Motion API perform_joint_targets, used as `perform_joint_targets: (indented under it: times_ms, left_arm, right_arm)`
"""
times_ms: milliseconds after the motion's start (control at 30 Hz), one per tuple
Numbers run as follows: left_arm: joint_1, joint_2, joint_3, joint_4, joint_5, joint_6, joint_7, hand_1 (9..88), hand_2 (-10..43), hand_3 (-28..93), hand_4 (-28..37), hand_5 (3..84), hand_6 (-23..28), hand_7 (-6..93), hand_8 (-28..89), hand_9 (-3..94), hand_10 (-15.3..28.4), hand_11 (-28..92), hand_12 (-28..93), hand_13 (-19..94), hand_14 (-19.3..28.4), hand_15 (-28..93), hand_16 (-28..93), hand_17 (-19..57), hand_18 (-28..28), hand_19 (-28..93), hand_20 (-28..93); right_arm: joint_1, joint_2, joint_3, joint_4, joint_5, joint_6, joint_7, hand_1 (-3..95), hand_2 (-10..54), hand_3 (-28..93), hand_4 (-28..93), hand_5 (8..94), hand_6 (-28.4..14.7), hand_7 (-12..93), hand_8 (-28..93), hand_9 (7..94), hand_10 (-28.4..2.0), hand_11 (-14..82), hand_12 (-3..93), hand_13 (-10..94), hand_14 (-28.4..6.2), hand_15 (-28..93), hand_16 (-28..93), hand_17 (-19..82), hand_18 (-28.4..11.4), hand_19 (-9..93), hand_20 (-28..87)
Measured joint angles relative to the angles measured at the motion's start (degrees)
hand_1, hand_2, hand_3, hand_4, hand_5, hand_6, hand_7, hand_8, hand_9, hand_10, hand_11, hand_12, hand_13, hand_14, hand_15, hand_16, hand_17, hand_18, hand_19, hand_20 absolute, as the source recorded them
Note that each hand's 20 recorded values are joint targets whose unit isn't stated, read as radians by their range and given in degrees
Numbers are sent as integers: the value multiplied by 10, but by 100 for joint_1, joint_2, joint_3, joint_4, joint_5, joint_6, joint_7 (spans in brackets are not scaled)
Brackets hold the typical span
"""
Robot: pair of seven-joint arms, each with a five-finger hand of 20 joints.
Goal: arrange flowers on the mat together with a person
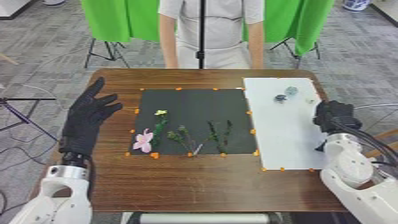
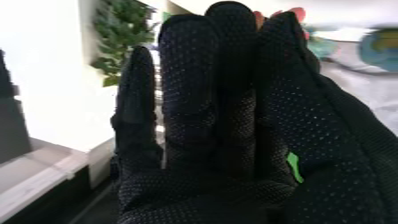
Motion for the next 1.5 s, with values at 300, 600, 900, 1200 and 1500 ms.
perform_joint_targets:
  times_ms: [300,600,900,1200,1500]
  left_arm:
    - [152,49,-204,-83,-19,51,-4,221,33,770,-283,309,35,83,-75,347,185,263,110,263,263,558,-96,-64,237,500,180]
    - [135,63,-333,-135,-198,120,100,220,31,772,-283,310,35,83,-76,348,185,263,110,264,264,559,-97,-64,237,501,181]
    - [-54,42,-325,-128,-296,101,127,220,31,771,-283,311,35,83,-76,349,185,263,110,265,264,559,-97,-63,237,502,183]
    - [-243,-35,-292,-79,-234,22,-10,221,32,770,-283,311,35,82,-75,349,186,262,110,264,264,560,-97,-63,238,503,184]
    - [-301,-31,-250,-65,-234,7,-19,221,32,772,-283,311,35,82,-76,349,185,262,110,264,264,560,-97,-63,237,503,184]
  right_arm:
    - [543,452,-949,-952,498,250,-809,589,-95,660,-283,778,53,324,-9,894,-31,158,408,776,-22,497,342,266,-158,720,272]
    - [2741,-287,-3150,-986,673,115,-1658,585,-95,663,-283,773,55,324,-12,890,-33,164,416,764,-26,522,339,258,-157,717,277]
    - [4017,-1774,-4384,-173,12,-404,-1881,573,-95,666,-283,768,60,322,-22,885,-35,177,423,750,-34,549,328,247,-153,713,282]
    - [4211,-2621,-4806,162,-615,-1068,-1891,558,-95,668,-283,759,66,296,-35,845,-41,199,426,704,-46,576,319,214,-155,696,287]
    - [4146,-2657,-4976,101,-819,-1494,-1862,540,-95,673,-283,754,69,283,-40,809,-49,208,419,664,-50,582,314,191,-156,677,289]
